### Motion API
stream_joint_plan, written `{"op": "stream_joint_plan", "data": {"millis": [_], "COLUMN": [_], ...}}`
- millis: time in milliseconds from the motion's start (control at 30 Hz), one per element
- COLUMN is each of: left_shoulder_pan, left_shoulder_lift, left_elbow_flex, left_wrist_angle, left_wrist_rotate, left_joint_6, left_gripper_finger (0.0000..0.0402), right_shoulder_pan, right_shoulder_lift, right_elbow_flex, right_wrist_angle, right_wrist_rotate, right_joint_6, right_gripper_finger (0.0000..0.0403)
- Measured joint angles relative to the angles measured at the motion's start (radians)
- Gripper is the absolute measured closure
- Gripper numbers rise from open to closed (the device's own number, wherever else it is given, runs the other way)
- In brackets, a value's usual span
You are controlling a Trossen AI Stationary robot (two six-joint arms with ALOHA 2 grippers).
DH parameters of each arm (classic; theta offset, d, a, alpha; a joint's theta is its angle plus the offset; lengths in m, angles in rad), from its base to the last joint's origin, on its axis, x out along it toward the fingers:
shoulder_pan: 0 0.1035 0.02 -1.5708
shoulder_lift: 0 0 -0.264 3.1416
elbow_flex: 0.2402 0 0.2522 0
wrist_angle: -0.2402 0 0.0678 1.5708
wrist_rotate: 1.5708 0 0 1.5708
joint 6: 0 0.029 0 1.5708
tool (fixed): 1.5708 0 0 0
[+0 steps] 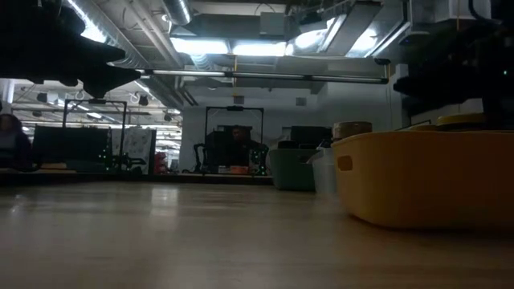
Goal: Sort spices by type
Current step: Return to Home Position
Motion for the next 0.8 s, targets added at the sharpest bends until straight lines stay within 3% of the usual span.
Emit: {"op": "stream_joint_plan", "data": {"millis": [233, 800], "left_shoulder_pan": [0.0, 0.0], "left_shoulder_lift": [0.0, 0.0], "left_elbow_flex": [0.0, 0.0], "left_wrist_angle": [0.0, 0.0], "left_wrist_rotate": [0.0, 0.0], "left_joint_6": [0.017, 0.056], "left_gripper_finger": [0.0082, 0.0082], "right_shoulder_pan": [-0.067, -0.065], "right_shoulder_lift": [0.002, 0.002], "right_elbow_flex": [0.0, 0.0], "right_wrist_angle": [-0.03, -0.03], "right_wrist_rotate": [-0.142, -0.14], "right_joint_6": [0.005, 0.006], "right_gripper_finger": [0.0285, 0.0285]}}
